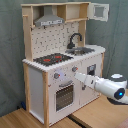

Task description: Play with the kitchen

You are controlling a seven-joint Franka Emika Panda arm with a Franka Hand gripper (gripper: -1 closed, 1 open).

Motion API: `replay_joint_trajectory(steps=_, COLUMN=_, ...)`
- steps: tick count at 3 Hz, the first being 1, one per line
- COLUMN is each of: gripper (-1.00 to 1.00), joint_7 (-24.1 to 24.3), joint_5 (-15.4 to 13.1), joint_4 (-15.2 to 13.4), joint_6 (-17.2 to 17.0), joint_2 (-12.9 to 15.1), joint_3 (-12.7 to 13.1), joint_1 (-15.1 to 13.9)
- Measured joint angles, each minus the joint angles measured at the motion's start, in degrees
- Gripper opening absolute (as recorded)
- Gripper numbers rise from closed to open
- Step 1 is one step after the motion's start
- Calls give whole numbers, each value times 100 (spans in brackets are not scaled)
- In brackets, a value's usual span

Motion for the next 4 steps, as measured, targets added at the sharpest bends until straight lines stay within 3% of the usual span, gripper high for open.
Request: replay_joint_trajectory(steps=4, gripper=100, joint_7=1671, joint_5=-11, joint_4=1240, joint_6=-24, joint_2=-15, joint_3=175, joint_1=-1305)
